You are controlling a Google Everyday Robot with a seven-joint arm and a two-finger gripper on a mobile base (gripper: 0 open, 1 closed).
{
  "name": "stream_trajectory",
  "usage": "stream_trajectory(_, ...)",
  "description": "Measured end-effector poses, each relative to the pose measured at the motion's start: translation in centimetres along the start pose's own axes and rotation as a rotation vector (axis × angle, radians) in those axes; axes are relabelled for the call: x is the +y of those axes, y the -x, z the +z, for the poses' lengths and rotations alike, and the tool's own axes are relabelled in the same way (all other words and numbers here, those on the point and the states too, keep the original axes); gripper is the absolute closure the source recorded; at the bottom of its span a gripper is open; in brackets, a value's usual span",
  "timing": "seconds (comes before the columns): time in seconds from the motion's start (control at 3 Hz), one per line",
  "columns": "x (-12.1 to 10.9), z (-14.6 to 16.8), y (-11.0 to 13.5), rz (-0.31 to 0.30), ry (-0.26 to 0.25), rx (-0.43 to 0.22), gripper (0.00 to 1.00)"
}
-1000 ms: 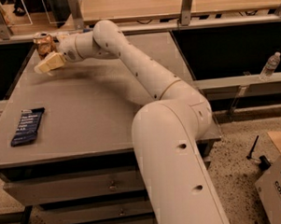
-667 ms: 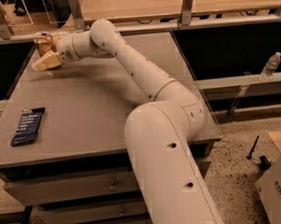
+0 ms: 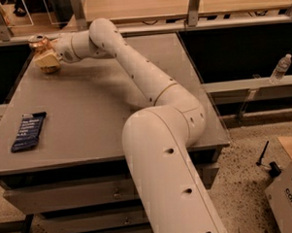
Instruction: Move orange can near rxbar blueberry
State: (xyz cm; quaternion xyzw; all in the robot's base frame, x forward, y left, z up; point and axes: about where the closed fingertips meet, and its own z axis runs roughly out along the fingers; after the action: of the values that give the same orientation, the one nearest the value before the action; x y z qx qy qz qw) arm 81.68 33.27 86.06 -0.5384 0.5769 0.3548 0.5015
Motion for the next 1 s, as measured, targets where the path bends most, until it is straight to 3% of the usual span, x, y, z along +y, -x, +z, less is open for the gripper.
stream_trajectory(0.67,0.5,-1.5,1.1,-0.005,-0.020,-0.003,0.55)
stream_trajectory(1.0,2.7,-2.9,2.0,0.004,-0.026,-0.009,0.47)
